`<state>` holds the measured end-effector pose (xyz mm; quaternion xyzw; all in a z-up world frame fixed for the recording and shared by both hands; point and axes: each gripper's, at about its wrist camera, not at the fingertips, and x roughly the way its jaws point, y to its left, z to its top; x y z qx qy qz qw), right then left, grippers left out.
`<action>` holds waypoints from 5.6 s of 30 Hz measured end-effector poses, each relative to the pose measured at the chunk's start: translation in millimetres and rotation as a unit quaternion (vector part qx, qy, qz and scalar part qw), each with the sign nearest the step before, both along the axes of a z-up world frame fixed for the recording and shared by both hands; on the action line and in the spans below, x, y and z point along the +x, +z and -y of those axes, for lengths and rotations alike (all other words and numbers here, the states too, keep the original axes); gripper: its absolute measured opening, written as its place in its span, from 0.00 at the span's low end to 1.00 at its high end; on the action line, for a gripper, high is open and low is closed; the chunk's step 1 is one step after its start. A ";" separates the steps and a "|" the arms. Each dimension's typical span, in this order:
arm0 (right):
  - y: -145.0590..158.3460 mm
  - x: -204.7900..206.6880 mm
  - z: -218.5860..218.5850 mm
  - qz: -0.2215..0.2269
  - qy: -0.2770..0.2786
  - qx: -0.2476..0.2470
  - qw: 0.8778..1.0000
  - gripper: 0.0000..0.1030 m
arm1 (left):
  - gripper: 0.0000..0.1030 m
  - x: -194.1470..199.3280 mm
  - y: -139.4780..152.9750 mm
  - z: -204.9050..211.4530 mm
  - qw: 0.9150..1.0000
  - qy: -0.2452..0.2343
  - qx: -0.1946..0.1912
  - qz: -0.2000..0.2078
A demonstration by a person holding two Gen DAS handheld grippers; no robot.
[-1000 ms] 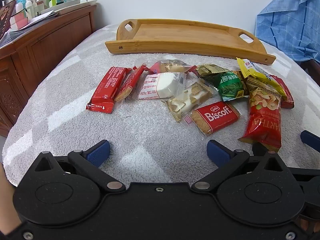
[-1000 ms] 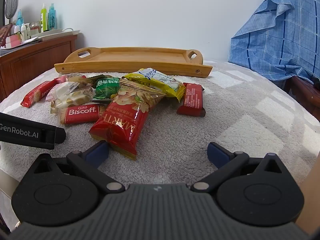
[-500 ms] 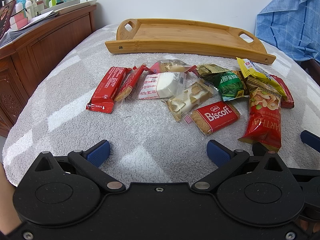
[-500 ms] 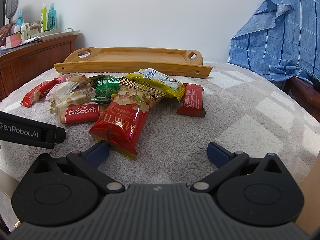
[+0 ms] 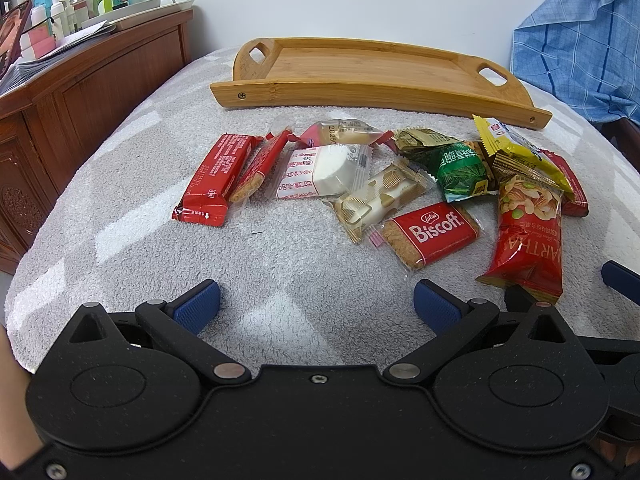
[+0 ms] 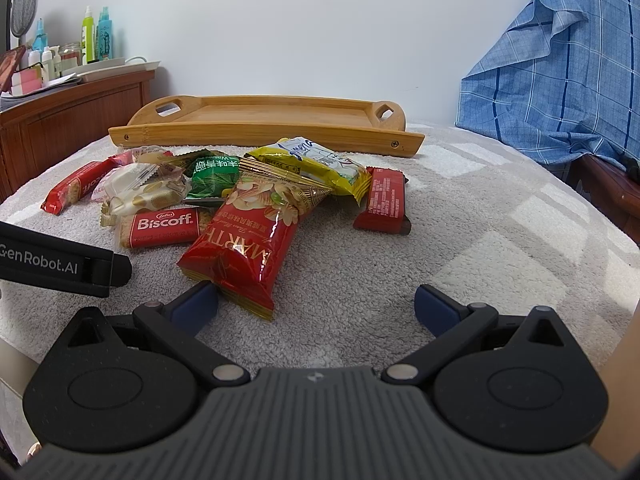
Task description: Organize snacks
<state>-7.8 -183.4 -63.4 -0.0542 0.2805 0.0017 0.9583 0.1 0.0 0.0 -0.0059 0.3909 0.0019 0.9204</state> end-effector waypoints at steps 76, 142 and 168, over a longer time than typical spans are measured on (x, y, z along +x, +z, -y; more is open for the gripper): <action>51.1 -9.2 11.7 0.085 0.065 0.020 0.994 0.98 | 0.87 2.6 49.4 1.2 0.996 -0.039 -0.049 0.068; 56.1 73.5 61.4 0.014 -0.075 0.118 0.990 0.28 | 0.29 90.1 56.2 36.3 0.993 -0.059 -0.086 0.046; 112.7 179.1 76.1 0.062 -0.007 0.159 0.985 0.28 | 0.29 173.6 108.1 54.0 0.988 -0.069 -0.127 0.056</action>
